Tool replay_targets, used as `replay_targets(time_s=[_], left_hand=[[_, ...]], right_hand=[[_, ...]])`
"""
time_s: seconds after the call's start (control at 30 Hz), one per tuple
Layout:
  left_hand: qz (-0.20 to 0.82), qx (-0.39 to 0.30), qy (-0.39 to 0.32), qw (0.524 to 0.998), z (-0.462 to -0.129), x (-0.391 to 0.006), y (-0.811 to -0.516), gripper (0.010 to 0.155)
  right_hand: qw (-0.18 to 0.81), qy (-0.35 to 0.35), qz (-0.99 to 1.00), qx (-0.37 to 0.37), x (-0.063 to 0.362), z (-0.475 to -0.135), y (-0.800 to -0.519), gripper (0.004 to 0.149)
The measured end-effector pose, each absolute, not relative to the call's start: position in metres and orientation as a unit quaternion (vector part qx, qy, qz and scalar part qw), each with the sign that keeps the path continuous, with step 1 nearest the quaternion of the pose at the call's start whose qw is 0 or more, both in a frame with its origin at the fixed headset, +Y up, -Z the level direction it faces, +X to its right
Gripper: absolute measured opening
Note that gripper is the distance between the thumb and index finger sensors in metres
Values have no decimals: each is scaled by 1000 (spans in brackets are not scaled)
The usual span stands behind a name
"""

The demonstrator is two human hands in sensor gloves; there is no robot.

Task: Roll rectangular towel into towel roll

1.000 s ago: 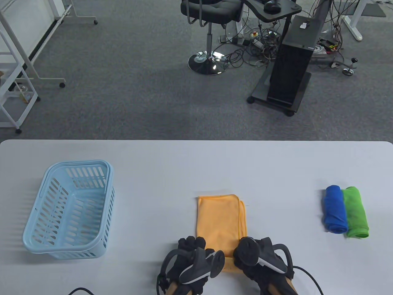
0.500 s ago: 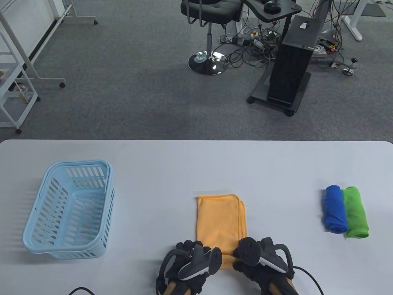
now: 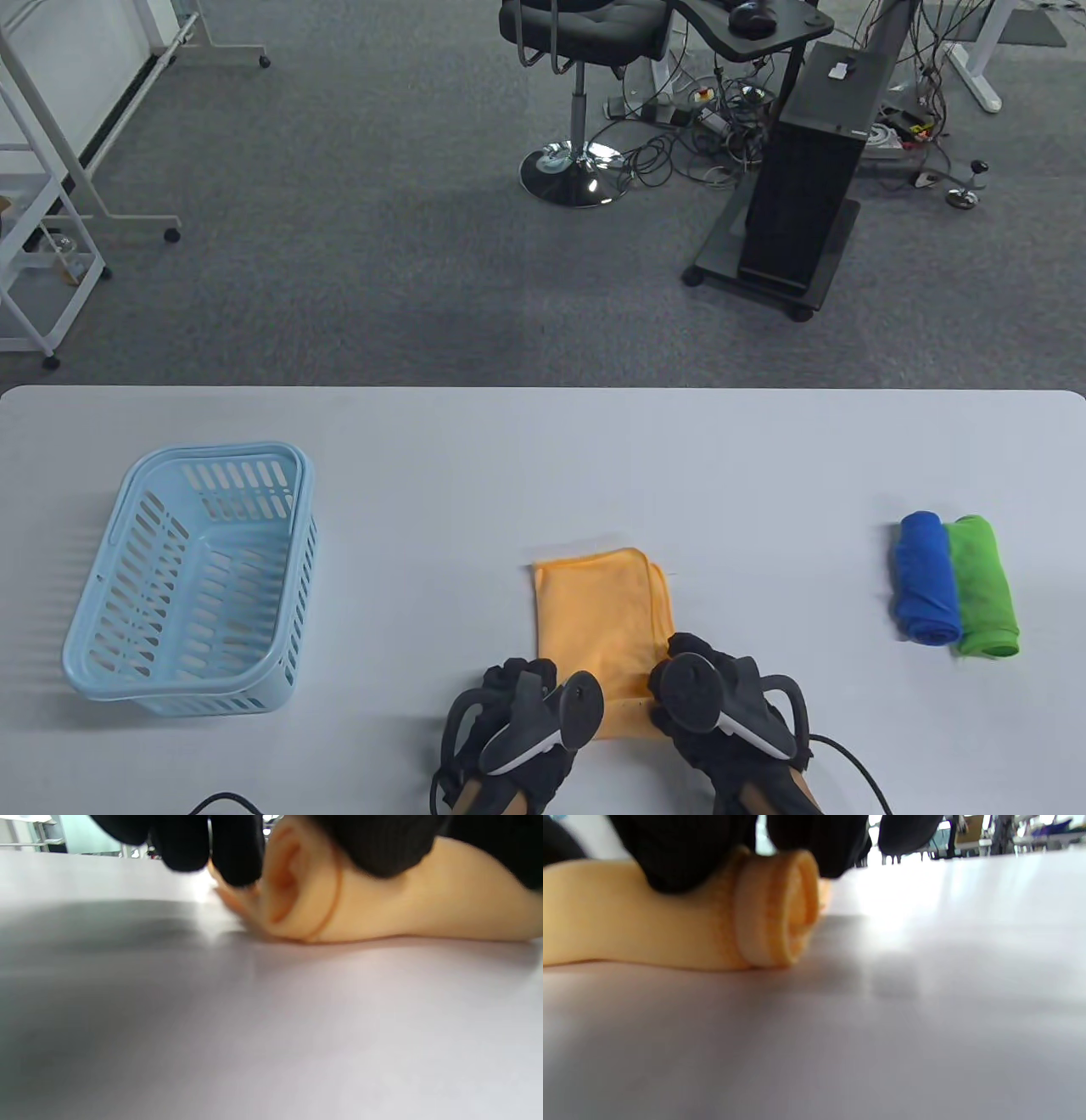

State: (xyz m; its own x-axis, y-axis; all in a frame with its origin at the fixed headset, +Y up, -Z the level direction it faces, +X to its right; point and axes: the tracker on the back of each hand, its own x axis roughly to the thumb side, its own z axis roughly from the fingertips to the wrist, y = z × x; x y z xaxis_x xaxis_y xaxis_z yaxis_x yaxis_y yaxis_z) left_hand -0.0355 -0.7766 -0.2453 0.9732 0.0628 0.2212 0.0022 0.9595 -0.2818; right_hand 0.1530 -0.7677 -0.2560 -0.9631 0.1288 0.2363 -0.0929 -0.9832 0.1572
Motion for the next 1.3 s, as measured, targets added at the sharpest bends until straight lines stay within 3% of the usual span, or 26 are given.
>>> replay_targets(time_s=[0.07,0.2,0.4,0.53,0.67,0.97,1.2,1.3], left_hand=[[16,-135,-116,984,-246,-35,-777,63],[-15,-105,-132,986,-244,-29,-774,46],[-10,-132,-142,981,-241,-25,-774,69],[-64,-150,-138,977,-242,-20,-779,68],[17,-134,-127,983,-243,-25,-779,56],[58,-124,-113,984,-245,-33,-769,51],[74,-142,-78,984,-249,-40,-771,65],[65,-138,-69,986,-248,-41,-773,65]], right_hand=[[40,81,988,122,151,-256,-768,49],[48,123,986,102,155,-257,-766,55],[32,173,980,97,156,-258,-771,74],[36,149,984,93,154,-258,-772,69],[55,137,984,98,156,-258,-769,61],[69,167,978,105,161,-258,-766,58],[72,122,985,99,160,-257,-766,66],[99,101,985,99,157,-258,-765,61]])
